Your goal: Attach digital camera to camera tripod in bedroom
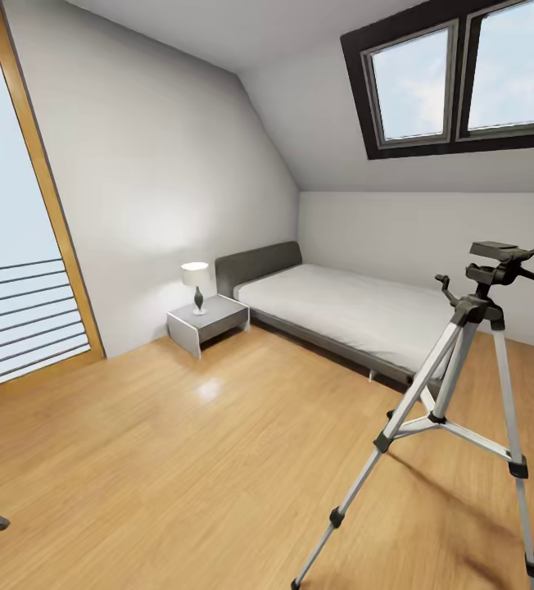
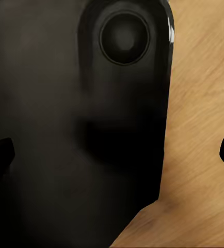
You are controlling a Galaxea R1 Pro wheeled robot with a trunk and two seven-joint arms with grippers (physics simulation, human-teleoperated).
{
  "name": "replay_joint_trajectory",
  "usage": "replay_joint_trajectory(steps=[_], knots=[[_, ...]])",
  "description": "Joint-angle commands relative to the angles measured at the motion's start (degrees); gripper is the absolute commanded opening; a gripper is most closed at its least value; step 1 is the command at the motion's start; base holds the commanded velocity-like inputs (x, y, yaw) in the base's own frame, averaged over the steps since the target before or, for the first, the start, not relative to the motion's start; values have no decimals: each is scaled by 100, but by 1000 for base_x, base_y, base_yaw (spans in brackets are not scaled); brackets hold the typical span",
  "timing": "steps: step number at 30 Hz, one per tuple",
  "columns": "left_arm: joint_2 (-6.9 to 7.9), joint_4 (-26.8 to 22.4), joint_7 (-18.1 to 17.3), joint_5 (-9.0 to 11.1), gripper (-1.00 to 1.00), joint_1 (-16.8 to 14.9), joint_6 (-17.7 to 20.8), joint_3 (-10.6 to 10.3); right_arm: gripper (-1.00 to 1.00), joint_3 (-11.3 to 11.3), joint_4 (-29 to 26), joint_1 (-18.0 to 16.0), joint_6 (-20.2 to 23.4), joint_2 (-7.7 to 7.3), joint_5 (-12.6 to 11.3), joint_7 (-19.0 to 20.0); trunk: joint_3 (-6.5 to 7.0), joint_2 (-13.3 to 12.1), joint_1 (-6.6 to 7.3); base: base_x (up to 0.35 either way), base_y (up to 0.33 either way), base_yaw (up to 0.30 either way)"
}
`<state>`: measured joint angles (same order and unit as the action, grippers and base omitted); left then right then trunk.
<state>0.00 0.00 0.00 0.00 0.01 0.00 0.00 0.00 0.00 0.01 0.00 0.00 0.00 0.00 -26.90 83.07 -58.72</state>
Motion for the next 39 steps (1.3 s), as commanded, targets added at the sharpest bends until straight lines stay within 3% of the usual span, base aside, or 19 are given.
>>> replay_joint_trajectory(steps=[1,5,12,21,24,39], knots=[[0,0,0,0,100,-1,0,0,100,0,0,-1,0,0,0,0,-3,1,0,0,0,0],[15,-53,-8,113,100,61,25,7,100,-18,-12,-132,29,-130,-35,86,-3,1,0,0,0,0],[-23,-143,-3,114,100,187,80,25,100,0,-64,-312,-68,-289,-30,102,-3,1,0,0,0,0],[-50,-172,-33,114,100,216,92,26,100,2,-72,-325,-357,-306,-28,105,-3,1,0,0,0,-67],[-101,-162,-42,114,100,218,102,13,100,1,-71,-326,-453,-307,-32,111,-3,1,0,0,0,-267],[-11,-187,-25,114,100,219,112,29,100,9,-64,-326,-657,-308,-32,114,-3,1,0,0,0,-295]])
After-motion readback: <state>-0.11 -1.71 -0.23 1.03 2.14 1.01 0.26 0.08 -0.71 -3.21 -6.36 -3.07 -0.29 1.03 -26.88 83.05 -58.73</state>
